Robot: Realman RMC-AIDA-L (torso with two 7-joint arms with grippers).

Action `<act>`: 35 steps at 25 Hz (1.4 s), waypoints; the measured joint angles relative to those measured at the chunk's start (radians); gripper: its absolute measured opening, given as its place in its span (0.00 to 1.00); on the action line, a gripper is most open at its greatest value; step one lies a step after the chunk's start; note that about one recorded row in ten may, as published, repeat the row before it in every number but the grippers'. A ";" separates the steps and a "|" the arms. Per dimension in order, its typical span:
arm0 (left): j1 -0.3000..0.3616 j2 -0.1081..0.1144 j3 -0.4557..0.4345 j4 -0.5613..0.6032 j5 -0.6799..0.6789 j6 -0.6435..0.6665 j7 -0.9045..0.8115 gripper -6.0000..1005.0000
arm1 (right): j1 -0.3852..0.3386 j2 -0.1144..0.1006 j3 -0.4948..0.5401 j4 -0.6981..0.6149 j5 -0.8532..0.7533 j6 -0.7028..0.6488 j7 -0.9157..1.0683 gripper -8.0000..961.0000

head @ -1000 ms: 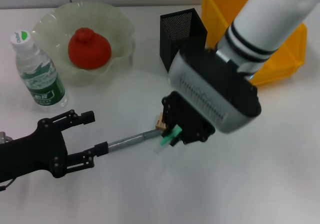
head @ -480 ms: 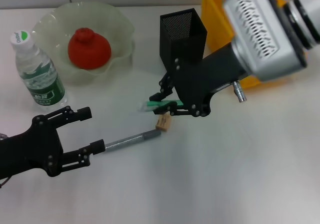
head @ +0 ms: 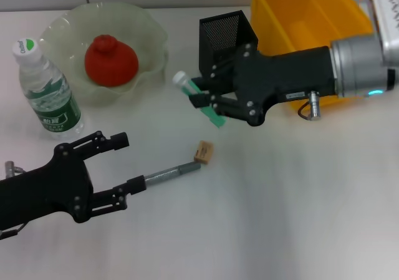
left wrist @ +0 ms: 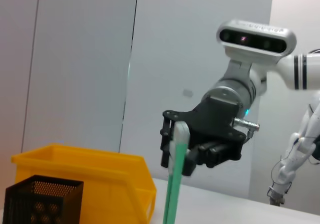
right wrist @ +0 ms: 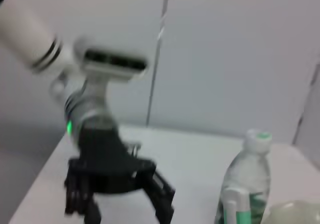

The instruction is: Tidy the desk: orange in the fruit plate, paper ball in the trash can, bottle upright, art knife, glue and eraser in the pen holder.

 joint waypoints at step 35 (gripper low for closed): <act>0.008 -0.011 -0.013 -0.044 -0.062 -0.008 0.012 0.80 | -0.028 0.002 0.050 0.400 0.307 -0.009 -0.304 0.17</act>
